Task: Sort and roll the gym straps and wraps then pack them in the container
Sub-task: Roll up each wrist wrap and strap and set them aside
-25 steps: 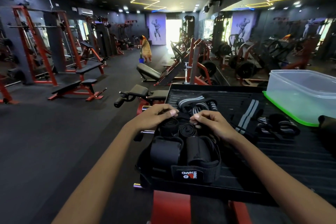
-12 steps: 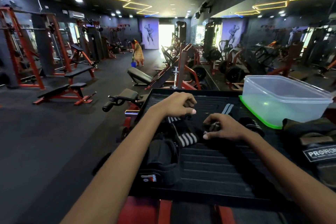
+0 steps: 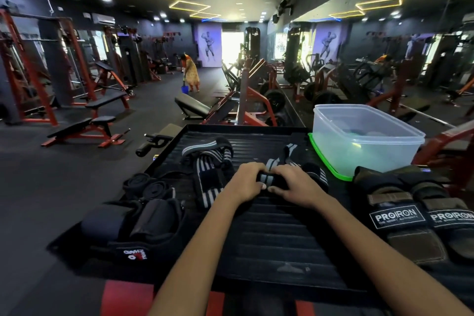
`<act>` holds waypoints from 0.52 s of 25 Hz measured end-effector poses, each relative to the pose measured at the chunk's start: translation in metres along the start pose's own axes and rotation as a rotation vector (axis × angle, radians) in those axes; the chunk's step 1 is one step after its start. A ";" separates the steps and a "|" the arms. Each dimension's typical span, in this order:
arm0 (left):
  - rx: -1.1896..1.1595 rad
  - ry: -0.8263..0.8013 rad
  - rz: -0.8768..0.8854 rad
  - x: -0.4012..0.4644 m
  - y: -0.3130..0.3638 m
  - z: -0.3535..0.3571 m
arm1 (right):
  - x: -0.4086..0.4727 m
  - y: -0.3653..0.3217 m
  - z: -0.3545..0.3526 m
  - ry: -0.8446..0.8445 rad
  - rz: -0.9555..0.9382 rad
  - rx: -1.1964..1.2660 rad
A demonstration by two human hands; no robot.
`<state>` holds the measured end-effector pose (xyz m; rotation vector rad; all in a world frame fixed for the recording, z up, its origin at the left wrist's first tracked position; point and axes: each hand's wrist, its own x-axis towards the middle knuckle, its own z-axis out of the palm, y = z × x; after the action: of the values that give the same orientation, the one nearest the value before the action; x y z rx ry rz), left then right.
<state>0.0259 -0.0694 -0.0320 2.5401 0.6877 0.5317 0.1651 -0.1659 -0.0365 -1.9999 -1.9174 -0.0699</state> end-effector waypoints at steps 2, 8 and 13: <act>-0.035 0.091 -0.012 0.001 -0.002 0.010 | 0.001 0.005 0.001 0.034 -0.011 0.037; -0.049 0.234 -0.010 0.012 -0.004 0.015 | 0.017 0.022 0.010 0.115 0.013 0.100; -0.007 0.203 0.073 0.013 -0.012 0.013 | 0.020 0.029 0.008 0.126 -0.035 0.060</act>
<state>0.0381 -0.0574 -0.0455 2.5353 0.6628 0.8249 0.1935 -0.1445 -0.0445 -1.8774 -1.8540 -0.1425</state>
